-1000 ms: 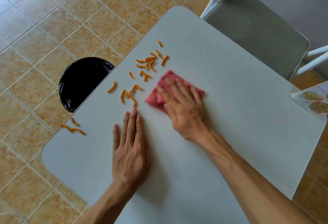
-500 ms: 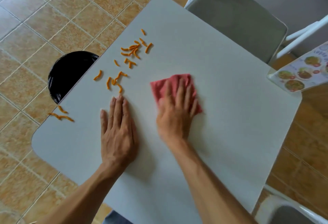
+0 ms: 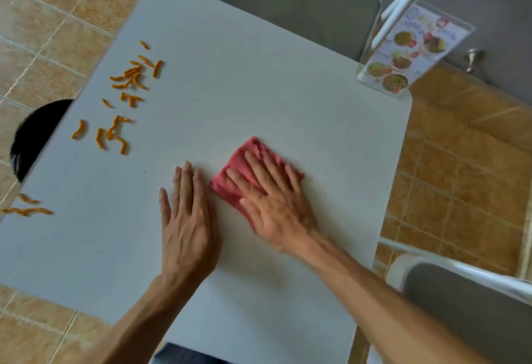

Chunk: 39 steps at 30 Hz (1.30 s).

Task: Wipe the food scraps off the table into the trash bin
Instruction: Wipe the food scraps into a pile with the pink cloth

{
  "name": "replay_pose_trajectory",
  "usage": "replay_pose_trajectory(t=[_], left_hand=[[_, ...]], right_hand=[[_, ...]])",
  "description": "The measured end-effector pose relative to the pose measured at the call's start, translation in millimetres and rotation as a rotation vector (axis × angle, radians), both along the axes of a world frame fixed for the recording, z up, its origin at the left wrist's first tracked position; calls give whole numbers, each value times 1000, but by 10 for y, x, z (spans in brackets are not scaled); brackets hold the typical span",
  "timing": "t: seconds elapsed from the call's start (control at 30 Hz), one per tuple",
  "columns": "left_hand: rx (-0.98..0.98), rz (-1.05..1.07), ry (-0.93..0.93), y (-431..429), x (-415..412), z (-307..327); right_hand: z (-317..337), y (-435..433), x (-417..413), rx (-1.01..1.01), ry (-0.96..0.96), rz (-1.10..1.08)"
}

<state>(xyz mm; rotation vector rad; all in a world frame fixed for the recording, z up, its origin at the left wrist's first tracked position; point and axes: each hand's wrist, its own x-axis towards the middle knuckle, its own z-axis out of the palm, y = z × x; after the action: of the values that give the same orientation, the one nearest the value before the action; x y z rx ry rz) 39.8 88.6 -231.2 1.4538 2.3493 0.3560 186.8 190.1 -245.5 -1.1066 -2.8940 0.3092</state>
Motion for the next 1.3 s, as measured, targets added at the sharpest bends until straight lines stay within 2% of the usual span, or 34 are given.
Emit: replay_pose_trajectory(t=[0.03,0.07,0.23,0.3,0.33,0.43,0.47,0.5,0.53,0.57,0.63,0.67,0.7,0.73,0.83,0.9,0.93,0.97,1.03,1.07,1.1,1.13,1.23,1.27,1.3], left_hand=[[10,-24,1,13,93,-21],[12,-40,6,15,162,-45],[-22,-70,90,-12,212,-161],[-17,-74,102,-17,214,-165],[-11,-72,103,-16,220,-161],[-9,-59,105,-17,213,-145],[-13,-59,106,-15,204,-143],[-16,-60,107,-8,202,-139],[-18,-61,107,0,205,-140],[-20,-62,107,2,207,-140],[-19,-64,106,-8,204,-138],[-12,-66,104,-12,206,-136],[-6,-67,100,-16,207,-135],[-3,-64,94,-20,207,-135],[6,-54,58,-14,167,-117],[13,-105,16,-30,81,-76],[21,-135,-3,-51,12,-47],[28,-152,-16,-94,-75,-18],[25,-138,-13,-258,-304,17],[19,-118,-1,-361,-430,15],[10,-93,10,-476,-559,7],[-1,-62,18,-602,-688,-13],[-22,32,32,-929,-1016,-54],[-20,49,44,-1017,-1099,-57],[-22,63,57,-1098,-1172,-63]], right_hand=[[6,133,189,17,-18,2],[-23,262,371,39,-29,-92],[-84,536,897,121,-15,-902],[-71,291,718,147,31,-1063],[-51,66,619,144,39,-1019],[111,-689,616,-34,-19,-479],[156,-766,773,-63,-39,-333],[169,-776,962,-62,-76,-280],[152,-759,1121,-36,-116,-331],[117,-738,1234,-7,-123,-482],[52,-781,1215,41,-62,-913],[37,-868,1063,48,-36,-1044],[42,-993,883,38,-37,-1055],[58,-1164,724,1,-47,-954],[212,-1381,656,-122,-103,-416],[178,-1169,852,-78,-115,-248],[103,-1041,900,-23,-110,-304],[26,-906,885,24,-89,-459],[-92,-745,595,88,-31,-899],[-119,-706,325,98,-11,-1047],[-119,-686,30,96,-4,-1081],[-107,-690,-233,81,6,-979],[-39,-682,-696,31,-8,-312],[-17,-592,-759,37,-33,-163],[-30,-466,-806,50,-60,-106]])
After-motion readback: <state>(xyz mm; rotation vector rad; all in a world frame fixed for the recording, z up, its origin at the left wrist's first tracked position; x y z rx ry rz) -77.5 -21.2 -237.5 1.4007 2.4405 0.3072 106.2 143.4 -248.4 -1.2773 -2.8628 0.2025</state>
